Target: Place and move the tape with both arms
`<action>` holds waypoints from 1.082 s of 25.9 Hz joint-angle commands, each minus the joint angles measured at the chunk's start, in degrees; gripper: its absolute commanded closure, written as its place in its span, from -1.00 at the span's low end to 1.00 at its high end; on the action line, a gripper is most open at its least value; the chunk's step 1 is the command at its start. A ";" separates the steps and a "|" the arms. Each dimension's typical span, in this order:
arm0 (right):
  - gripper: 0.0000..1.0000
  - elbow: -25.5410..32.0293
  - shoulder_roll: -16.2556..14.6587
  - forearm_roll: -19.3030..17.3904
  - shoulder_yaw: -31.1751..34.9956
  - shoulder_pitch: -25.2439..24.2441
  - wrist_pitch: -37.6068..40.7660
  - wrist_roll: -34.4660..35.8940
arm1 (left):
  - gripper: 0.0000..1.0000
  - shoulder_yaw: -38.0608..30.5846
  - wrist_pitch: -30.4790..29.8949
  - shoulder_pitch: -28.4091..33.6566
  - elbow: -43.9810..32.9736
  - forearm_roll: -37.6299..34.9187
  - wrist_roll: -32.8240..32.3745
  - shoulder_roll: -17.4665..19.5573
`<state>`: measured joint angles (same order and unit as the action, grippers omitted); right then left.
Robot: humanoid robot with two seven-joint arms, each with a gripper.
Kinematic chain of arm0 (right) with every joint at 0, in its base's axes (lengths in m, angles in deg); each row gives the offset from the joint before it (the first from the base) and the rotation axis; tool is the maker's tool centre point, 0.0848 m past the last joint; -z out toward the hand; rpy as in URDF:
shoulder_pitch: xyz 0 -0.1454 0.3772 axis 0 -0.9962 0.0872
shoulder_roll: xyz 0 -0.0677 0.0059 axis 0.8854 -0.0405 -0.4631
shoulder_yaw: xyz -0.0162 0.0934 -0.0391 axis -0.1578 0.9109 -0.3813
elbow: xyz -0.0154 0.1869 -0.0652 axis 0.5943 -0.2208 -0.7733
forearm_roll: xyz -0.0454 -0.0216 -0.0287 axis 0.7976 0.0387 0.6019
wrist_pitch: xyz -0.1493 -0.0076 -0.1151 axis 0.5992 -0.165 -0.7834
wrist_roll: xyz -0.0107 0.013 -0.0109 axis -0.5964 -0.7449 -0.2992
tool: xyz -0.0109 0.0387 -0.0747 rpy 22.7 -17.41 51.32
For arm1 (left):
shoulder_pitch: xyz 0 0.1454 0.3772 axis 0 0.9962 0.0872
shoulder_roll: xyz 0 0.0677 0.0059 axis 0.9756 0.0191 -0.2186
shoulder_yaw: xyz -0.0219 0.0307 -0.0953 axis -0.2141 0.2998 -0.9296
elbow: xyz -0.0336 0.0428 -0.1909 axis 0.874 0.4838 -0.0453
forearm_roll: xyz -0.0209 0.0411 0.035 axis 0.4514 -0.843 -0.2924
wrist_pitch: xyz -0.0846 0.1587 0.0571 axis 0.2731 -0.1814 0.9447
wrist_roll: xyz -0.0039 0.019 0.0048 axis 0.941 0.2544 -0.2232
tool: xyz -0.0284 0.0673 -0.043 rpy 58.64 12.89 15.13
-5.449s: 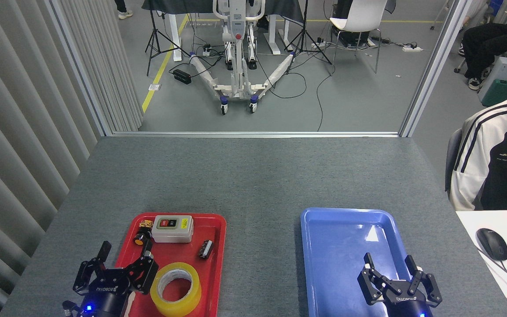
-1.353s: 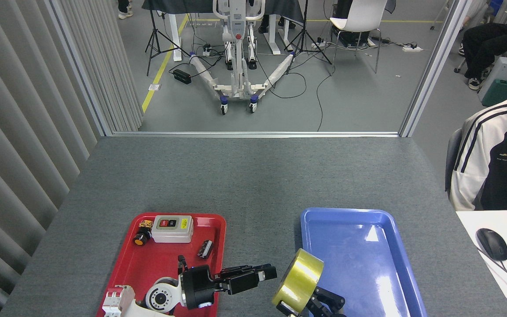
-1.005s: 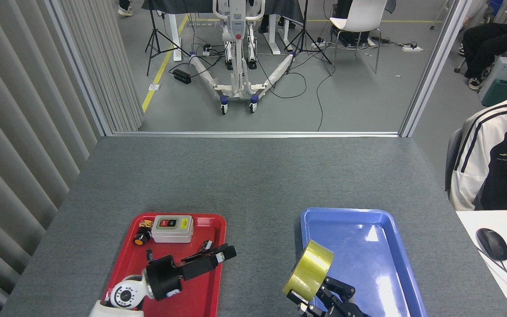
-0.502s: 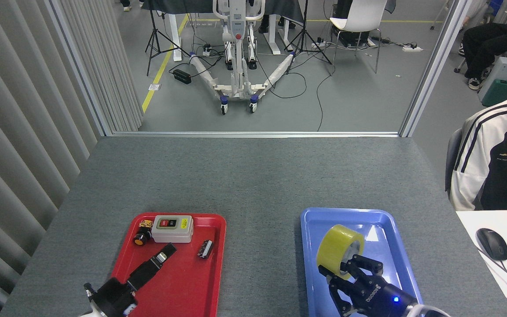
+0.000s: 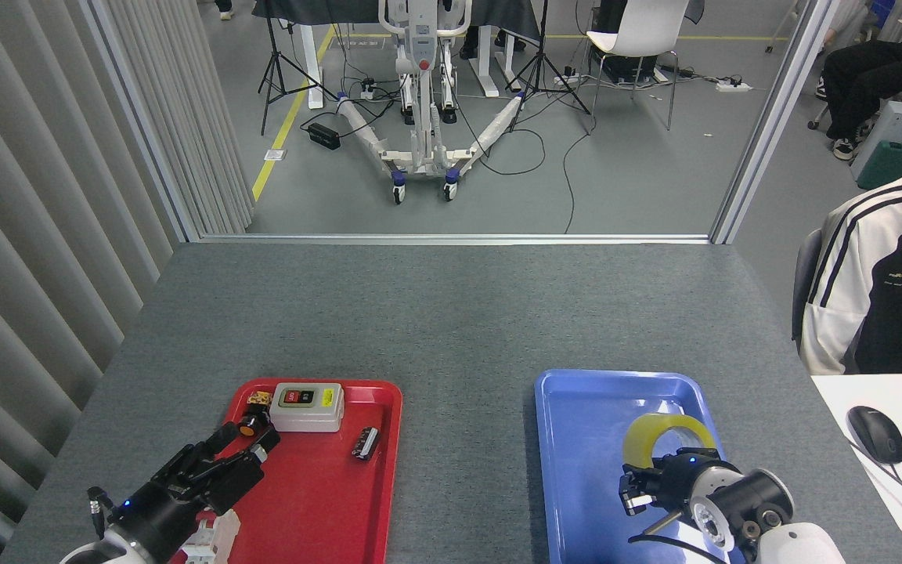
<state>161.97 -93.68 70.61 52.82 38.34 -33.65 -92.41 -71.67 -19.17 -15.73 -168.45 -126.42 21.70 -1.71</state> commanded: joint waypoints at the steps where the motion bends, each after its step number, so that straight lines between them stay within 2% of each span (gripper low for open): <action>1: 0.76 -0.73 0.32 -0.04 -2.10 1.23 -7.53 -4.41 | -0.98 3.08 11.96 3.50 -6.84 -10.72 12.15 -0.32; 3: 0.51 -1.08 0.40 -0.04 -2.37 1.32 -8.94 -4.41 | -0.98 5.19 14.69 5.08 -7.01 -14.15 19.62 -0.32; 6: -0.11 -1.87 0.14 -0.04 -2.37 1.32 -9.12 -4.41 | -0.97 7.74 16.53 7.01 -7.71 -19.07 23.93 -0.23; 7: -0.46 -2.05 0.05 -0.04 -2.37 1.23 -9.29 -4.15 | -0.97 8.27 18.29 7.10 -8.07 -20.39 24.02 -0.23; 8: -0.89 -2.05 -0.21 -0.04 -2.37 1.23 -9.38 -3.97 | -0.96 8.53 20.05 7.19 -8.42 -20.83 24.02 -0.14; 9: -1.00 -2.05 -0.30 -0.12 -2.37 1.14 -9.47 -3.62 | -0.96 8.45 21.28 7.10 -8.15 -20.74 23.67 0.03; 13: -1.00 -2.05 0.14 -0.21 -2.37 0.79 -9.47 -0.90 | -0.97 7.83 22.07 6.75 -7.63 -20.66 24.81 1.17; 15: -1.00 -1.96 0.14 -0.30 -2.28 0.44 -9.47 3.76 | -0.96 8.53 22.07 6.75 -8.59 -21.01 27.62 1.26; 17: -1.00 -1.43 0.14 -0.21 -1.40 -0.88 -9.91 12.19 | -0.95 9.15 22.33 6.75 -8.42 -22.76 29.91 0.91; 21: -1.00 -1.43 0.49 -0.21 2.82 -5.54 -15.71 35.74 | -0.95 9.15 22.77 6.75 -8.33 -34.89 30.52 0.12; 25: -1.00 -1.61 4.27 -0.21 6.95 -10.29 -16.50 57.55 | -0.96 9.15 23.30 6.66 -8.68 -36.13 30.87 -0.76; 27: -0.99 -1.78 5.76 0.31 8.36 -11.78 -16.15 64.58 | -0.96 9.24 25.67 7.19 -8.42 -36.48 31.14 -1.20; 28: -0.99 -1.87 6.29 0.40 8.71 -12.22 -15.62 65.46 | -0.96 9.24 27.34 7.45 -8.68 -36.83 31.23 -1.11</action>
<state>160.33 -89.42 70.62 59.60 28.29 -49.69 -35.95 -62.51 5.15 -8.85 -176.99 -162.14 52.62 -2.49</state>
